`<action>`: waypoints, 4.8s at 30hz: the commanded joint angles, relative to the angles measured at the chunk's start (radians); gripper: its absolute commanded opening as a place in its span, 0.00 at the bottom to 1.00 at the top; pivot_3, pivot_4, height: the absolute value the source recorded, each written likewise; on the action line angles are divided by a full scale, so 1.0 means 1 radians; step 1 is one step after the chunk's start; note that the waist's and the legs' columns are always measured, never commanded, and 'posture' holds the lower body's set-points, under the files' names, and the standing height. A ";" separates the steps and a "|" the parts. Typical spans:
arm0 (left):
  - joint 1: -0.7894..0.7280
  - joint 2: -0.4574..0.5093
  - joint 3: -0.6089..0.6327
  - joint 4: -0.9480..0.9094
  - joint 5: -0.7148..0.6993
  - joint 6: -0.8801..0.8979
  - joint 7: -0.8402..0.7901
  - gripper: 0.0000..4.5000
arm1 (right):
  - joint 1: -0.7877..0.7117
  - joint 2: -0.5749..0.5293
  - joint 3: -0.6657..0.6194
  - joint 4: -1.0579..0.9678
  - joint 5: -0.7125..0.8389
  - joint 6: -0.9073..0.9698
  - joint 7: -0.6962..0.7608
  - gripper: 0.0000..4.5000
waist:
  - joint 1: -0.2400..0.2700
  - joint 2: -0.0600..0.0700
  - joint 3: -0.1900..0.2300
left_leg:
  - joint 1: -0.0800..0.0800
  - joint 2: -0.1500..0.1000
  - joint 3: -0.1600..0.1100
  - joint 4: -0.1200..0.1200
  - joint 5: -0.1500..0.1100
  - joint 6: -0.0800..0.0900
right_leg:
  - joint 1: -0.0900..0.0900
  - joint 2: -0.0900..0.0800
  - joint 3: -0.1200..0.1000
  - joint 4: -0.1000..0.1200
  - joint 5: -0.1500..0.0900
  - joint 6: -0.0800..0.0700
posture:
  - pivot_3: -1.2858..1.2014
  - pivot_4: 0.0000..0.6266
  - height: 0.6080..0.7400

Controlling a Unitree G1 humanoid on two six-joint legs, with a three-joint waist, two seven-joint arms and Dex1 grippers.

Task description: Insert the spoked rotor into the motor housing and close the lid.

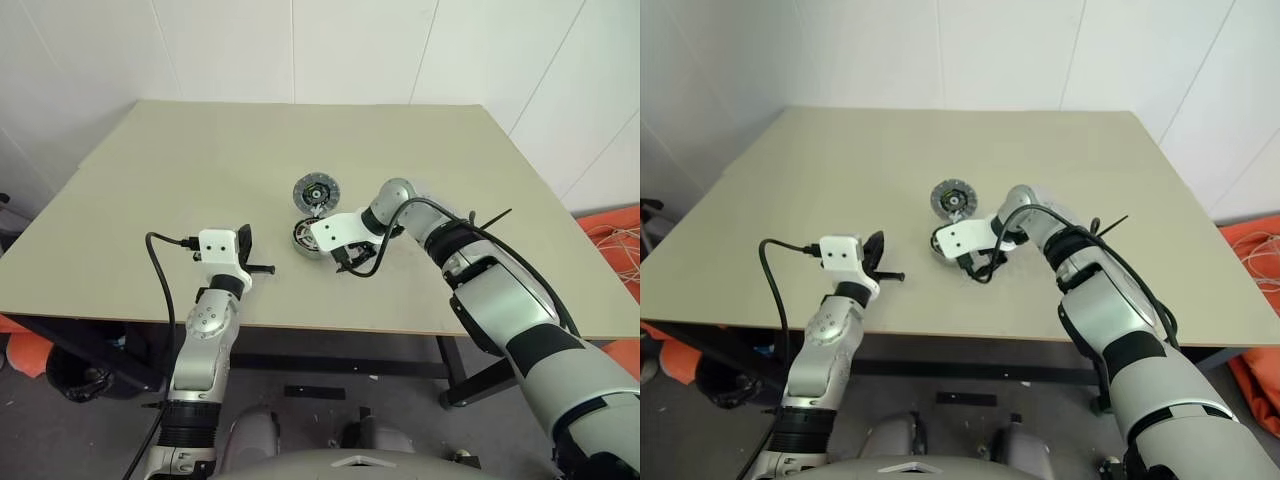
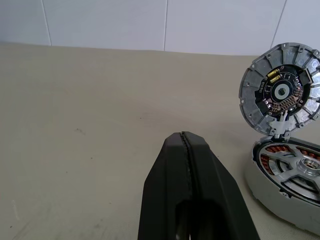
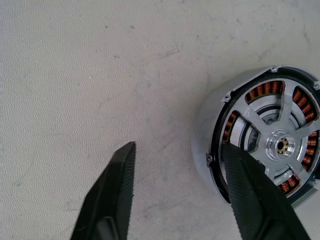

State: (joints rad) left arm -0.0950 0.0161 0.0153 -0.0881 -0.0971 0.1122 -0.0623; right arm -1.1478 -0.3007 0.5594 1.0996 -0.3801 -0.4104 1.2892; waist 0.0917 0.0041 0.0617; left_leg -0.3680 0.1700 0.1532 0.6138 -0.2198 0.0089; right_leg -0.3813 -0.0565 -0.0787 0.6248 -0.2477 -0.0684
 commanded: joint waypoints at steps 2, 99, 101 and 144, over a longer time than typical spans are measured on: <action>-0.016 -0.002 0.006 -0.033 -0.007 -0.005 0.001 0.00 | -0.040 0.003 -0.018 0.006 -0.003 -0.012 -0.001 0.36 | 0.001 0.000 0.000 | 0.000 0.000 0.000 0.000 0.000 0.000 | 0.000 0.000 0.000 0.000 0.000 0.000 | 0.52 0.00 1.00; -0.049 -0.010 0.001 0.056 -0.017 -0.004 -0.023 0.00 | -0.110 0.148 -0.336 -0.400 0.562 1.726 -0.524 0.49 | 0.005 0.003 0.003 | 0.000 0.000 -0.002 0.001 0.007 -0.017 | -0.006 0.000 0.000 0.015 -0.003 -0.006 | 0.52 0.00 1.00; -0.048 -0.010 0.000 0.057 -0.017 -0.004 -0.024 0.00 | -0.117 0.153 -0.344 -0.394 0.565 1.720 -0.529 0.63 | 0.005 0.003 0.003 | 0.000 0.000 -0.002 0.001 0.007 -0.017 | -0.006 0.000 0.000 0.015 -0.003 -0.006 | 0.52 0.00 1.00; -0.053 0.005 0.013 0.059 -0.024 0.014 -0.045 0.00 | 0.185 -0.171 -0.235 -0.496 0.216 0.711 -0.301 0.01 | 0.004 0.002 0.003 | 0.000 0.000 -0.001 0.002 0.006 -0.008 | -0.006 0.000 0.000 0.016 -0.003 -0.006 | 0.52 0.00 1.00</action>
State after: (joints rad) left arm -0.1378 0.0172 0.0255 -0.0031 -0.1168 0.1303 -0.1046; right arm -0.9590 -0.4760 0.3605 0.6462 -0.1900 0.2925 0.9972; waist 0.0962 0.0061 0.0650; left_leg -0.3683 0.1701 0.1520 0.6160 -0.2142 0.0005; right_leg -0.3868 -0.0565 -0.0791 0.6406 -0.2510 -0.0740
